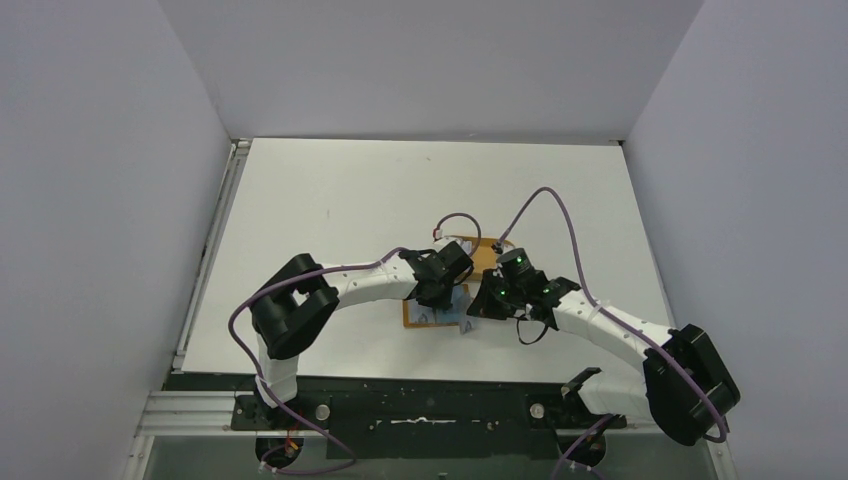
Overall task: Put the credit cards into the card holder
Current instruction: Turn over the card slot in the card holder.
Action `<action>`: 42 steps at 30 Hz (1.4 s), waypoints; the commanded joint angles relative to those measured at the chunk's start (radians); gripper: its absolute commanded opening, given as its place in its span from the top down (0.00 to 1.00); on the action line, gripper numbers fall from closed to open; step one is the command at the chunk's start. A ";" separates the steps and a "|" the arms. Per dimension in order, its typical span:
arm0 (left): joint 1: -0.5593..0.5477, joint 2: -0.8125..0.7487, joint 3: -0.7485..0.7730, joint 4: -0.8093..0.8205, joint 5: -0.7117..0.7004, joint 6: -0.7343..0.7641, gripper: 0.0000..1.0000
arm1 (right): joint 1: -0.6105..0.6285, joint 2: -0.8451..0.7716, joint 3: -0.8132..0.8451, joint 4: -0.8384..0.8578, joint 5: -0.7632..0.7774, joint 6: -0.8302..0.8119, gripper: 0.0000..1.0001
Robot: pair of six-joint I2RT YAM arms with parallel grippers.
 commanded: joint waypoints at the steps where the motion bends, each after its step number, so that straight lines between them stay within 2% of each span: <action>1: 0.008 0.014 -0.042 -0.049 0.003 0.000 0.81 | -0.014 -0.024 -0.019 0.013 0.029 -0.007 1.00; 20: 0.008 0.018 -0.046 -0.047 0.007 -0.004 0.85 | -0.030 -0.080 -0.045 0.016 0.014 -0.008 1.00; 31: 0.008 0.016 -0.044 -0.045 0.015 -0.005 0.86 | -0.030 -0.037 -0.037 0.062 -0.037 -0.012 1.00; 38: 0.012 0.002 -0.044 -0.045 0.029 -0.008 0.84 | -0.028 0.022 -0.031 0.102 -0.092 -0.008 1.00; 42: 0.016 -0.018 -0.045 -0.047 0.040 -0.010 0.79 | -0.027 0.038 -0.028 0.126 -0.103 0.004 1.00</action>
